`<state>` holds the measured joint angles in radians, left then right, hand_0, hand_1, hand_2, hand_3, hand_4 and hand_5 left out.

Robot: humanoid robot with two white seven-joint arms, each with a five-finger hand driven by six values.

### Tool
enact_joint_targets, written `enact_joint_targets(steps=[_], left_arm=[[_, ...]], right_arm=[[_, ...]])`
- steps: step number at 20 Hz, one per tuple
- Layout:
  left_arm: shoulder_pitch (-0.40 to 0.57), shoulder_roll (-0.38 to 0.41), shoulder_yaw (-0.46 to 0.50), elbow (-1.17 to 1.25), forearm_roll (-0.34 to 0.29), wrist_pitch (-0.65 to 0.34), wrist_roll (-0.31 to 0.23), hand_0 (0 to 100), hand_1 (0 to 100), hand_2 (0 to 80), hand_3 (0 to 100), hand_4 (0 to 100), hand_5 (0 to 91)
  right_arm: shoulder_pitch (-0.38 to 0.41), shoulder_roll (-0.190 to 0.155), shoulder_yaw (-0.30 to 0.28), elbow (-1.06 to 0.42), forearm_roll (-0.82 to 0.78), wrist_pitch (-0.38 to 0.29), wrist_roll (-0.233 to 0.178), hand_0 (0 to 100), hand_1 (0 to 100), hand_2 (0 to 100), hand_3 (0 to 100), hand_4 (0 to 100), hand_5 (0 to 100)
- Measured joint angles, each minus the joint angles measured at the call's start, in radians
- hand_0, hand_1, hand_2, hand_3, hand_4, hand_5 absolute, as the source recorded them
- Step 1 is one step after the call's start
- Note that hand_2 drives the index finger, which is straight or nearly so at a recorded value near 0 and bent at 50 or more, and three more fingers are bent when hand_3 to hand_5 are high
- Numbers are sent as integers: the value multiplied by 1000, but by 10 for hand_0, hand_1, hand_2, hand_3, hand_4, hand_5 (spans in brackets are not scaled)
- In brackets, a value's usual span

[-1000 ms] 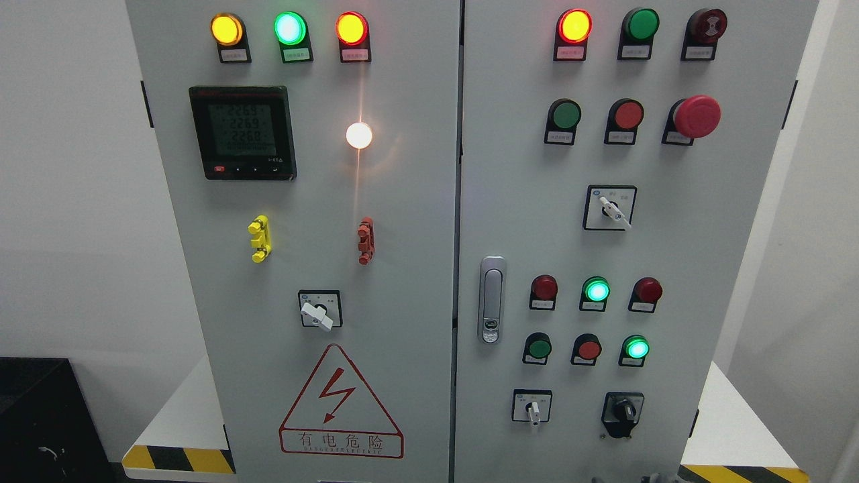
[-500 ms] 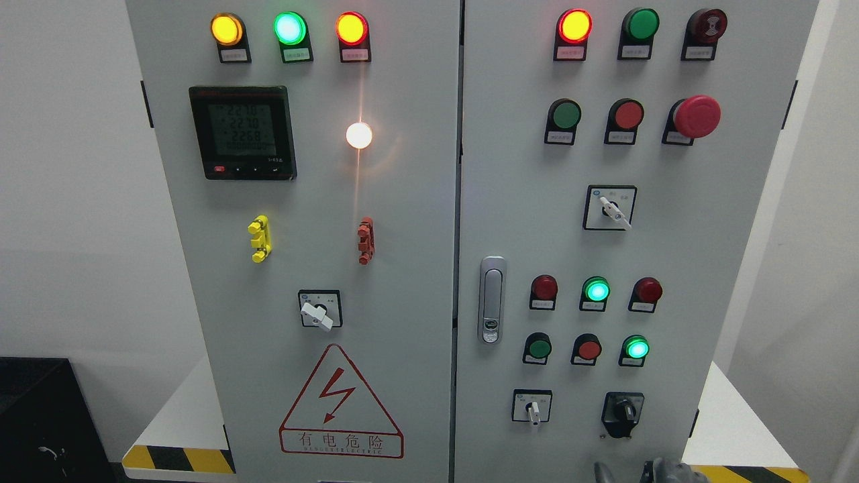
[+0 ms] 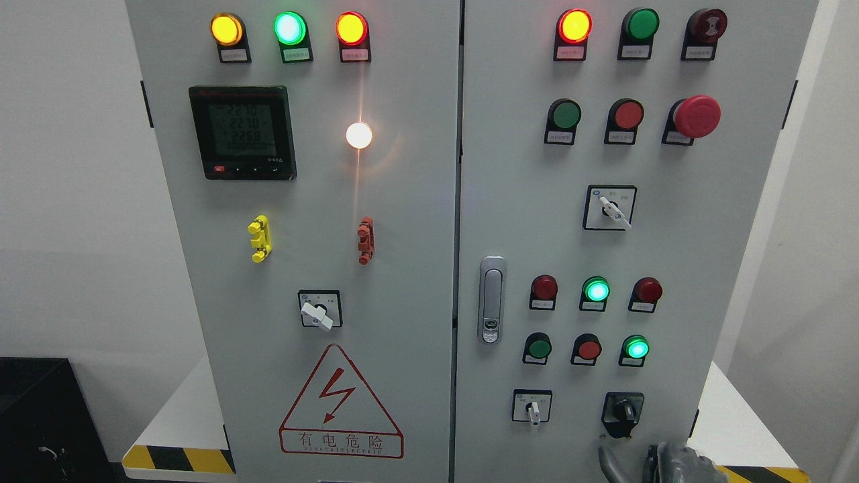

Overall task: Flip black knob to close circuit
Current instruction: 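Raise the right hand up to the black rotary knob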

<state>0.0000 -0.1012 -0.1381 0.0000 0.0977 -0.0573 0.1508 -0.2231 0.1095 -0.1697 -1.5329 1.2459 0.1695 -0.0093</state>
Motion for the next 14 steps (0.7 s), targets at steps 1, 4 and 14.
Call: enact_joint_targets(steps=[1,4,14], left_arm=[[0,0,0,0,0,0,0,120,556,0,0,0,0],[0,0,0,0,0,0,0,120,556,0,0,0,0],[0,0,0,0,0,0,0,120,556,0,0,0,0]], right_arm=[[-1,-2,-1,-3,1,0,1,0,14,883,1000,943,1000],[-4,-6,-3,-13,3,1,5,0,16,883,1000,943,1000],[-7,-18,-5,-42,6,1,24,0,28,883,1000,943,1000]])
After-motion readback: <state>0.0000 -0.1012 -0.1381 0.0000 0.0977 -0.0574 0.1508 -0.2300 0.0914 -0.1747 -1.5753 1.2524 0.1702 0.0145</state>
